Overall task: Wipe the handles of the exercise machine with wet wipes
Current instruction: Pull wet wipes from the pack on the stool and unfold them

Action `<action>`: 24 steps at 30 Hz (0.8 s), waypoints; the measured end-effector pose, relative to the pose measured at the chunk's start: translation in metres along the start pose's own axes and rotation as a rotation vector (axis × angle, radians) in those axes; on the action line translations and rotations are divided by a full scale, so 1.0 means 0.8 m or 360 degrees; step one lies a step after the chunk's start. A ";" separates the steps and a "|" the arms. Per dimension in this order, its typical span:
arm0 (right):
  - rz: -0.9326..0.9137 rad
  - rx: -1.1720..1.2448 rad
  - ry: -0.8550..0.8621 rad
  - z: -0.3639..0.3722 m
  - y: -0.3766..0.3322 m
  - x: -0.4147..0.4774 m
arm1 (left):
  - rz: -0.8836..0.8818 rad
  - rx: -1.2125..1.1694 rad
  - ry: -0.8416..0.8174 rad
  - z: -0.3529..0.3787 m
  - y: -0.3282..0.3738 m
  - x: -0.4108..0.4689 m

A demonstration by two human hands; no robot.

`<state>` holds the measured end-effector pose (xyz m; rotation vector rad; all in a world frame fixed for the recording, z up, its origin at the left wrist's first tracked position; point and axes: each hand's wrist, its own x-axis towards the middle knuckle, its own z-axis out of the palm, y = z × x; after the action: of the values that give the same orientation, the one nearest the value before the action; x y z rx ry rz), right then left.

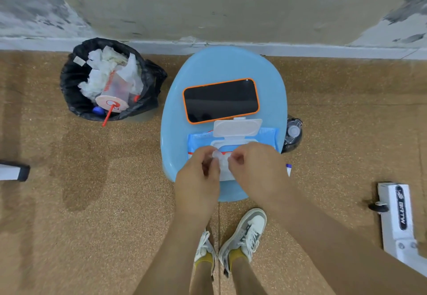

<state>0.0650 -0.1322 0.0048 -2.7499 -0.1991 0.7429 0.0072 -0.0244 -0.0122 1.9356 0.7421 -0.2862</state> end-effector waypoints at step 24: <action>-0.0133 0.0414 -0.0447 -0.028 0.004 0.017 | 0.0163 0.0709 -0.0203 0.001 0.011 0.000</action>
<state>0.0884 -0.1375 0.0155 -2.3726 -0.2540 1.0508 0.0126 -0.0276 -0.0056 2.3393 0.5215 -0.5428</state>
